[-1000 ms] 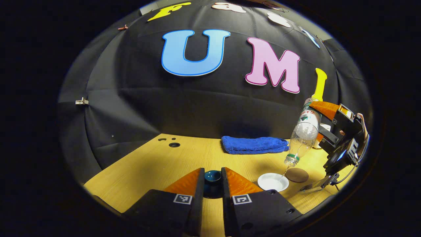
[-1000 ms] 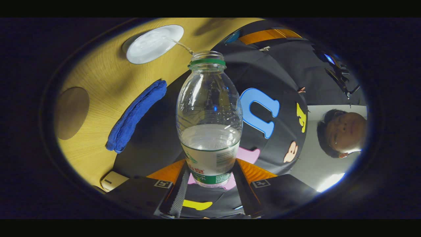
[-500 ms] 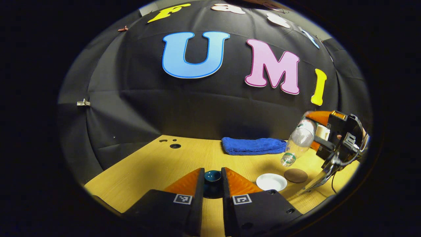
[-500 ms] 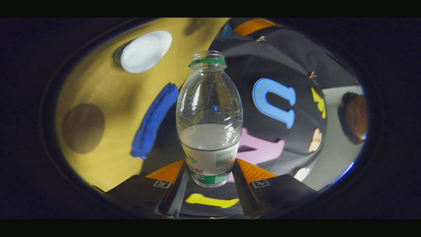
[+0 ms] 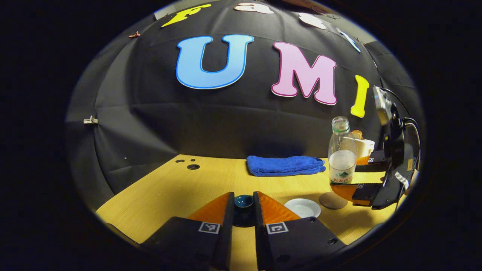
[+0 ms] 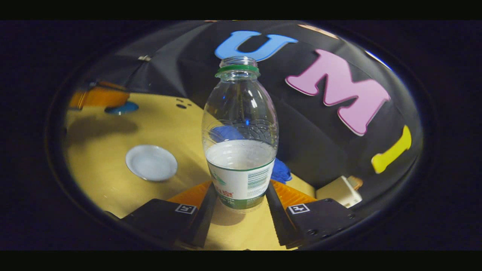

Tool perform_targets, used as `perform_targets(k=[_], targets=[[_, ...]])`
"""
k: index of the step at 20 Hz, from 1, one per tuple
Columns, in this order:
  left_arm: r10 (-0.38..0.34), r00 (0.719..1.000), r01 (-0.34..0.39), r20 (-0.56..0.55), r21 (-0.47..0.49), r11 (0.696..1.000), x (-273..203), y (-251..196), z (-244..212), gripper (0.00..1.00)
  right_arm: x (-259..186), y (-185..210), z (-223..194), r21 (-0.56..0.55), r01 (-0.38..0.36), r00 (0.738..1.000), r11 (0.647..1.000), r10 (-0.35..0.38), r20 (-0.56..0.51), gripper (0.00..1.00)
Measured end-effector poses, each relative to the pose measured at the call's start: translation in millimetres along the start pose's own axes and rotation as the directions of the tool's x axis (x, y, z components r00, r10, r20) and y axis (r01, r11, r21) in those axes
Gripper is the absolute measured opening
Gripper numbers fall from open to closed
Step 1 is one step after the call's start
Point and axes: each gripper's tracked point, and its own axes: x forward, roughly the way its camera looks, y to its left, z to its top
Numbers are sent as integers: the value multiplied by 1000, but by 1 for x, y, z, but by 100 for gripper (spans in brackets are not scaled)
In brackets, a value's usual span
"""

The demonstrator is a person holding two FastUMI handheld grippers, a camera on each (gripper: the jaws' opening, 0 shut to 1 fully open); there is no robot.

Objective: Open the teacup lid with one hand, grasp the water bottle and pour water into the teacup with the other hand; after pouring, place the water bottle on the coaster and then close the teacup lid.

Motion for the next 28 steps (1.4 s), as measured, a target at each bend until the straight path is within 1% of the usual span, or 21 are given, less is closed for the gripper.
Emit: perform_targets(k=[1, 2, 3, 4, 5, 7, 8, 9, 10, 11, 12, 15, 16, 18, 21, 22, 24, 25, 26, 27, 28], targets=[[-7, 1000, 7, 1, 3, 1000, 1, -4, 2, 27, 0, 8, 3, 101, -33, 999, 994, 31, 20, 73], [-15, 1000, 15, 1, 5, 1000, 2, -9, 2, 26, 2, 16, 6, 193, -64, 998, 979, 57, 42, 73], [-23, 1000, 23, 1, 7, 1000, 3, -13, 1, 30, 4, 20, 9, 270, -86, 995, 959, 71, 65, 73], [-30, 1000, 30, 1, 11, 999, 4, -18, 2, 30, 7, 22, 10, 326, -90, 994, 941, 67, 81, 73], [-36, 999, 36, 2, 14, 999, 6, -21, 3, 30, 8, 23, 7, 362, -83, 995, 928, 57, 83, 73], [-51, 999, 51, 7, 17, 999, 6, -31, 8, 30, 12, 25, 0, 401, -53, 998, 914, 36, 49, 73], [-59, 998, 58, 8, 17, 998, 8, -35, 8, 34, 14, 27, 3, 417, -38, 999, 908, 27, 33, 73], [-66, 998, 66, 8, 17, 998, 9, -40, 8, 30, 15, 31, 5, 440, -34, 999, 897, 26, 26, 70], [-74, 997, 74, 6, 15, 997, 10, -43, 8, 34, 14, 32, 7, 464, -36, 999, 885, 30, 21, 73], [-79, 997, 79, 2, 13, 997, 12, -46, 6, 34, 16, 35, 7, 481, -37, 999, 876, 32, 18, 73], [-84, 996, 84, -2, 11, 996, 12, -49, 5, 30, 18, 35, 3, 488, -35, 999, 872, 34, 10, 73], [-94, 995, 95, -13, 8, 995, 13, -55, 1, 30, 21, 36, -7, 471, -32, 999, 882, 38, -4, 74], [-97, 995, 97, -14, 7, 995, 13, -56, 1, 27, 24, 37, -9, 469, -36, 999, 883, 44, -6, 74], [-100, 995, 101, -16, 3, 995, 13, -58, 1, 27, 25, 41, -10, 478, -49, 998, 877, 59, -6, 74], [-104, 994, 104, -22, -3, 995, 13, -58, -2, 27, 27, 39, -13, 474, -26, 999, 880, 40, -19, 75], [-104, 994, 103, -23, -8, 995, 13, -57, -2, 30, 28, 42, -13, 481, -28, 999, 876, 42, -20, 75], [-104, 994, 104, -28, -16, 994, 15, -58, -4, 30, 29, 42, -13, 496, -32, 999, 868, 45, -15, 75], [-104, 994, 103, -30, -16, 995, 14, -58, -4, 27, 29, 41, -13, 497, -34, 999, 867, 47, -14, 75], [-103, 994, 103, -30, -18, 995, 15, -57, -5, 30, 28, 41, -14, 498, -36, 999, 866, 50, -15, 76], [-103, 994, 103, -29, -19, 995, 15, -58, -5, 27, 29, 41, -15, 498, -37, 998, 866, 52, -17, 77], [-103, 994, 103, -29, -19, 995, 16, -59, -5, 30, 30, 42, -17, 502, -40, 998, 864, 61, -26, 78]])
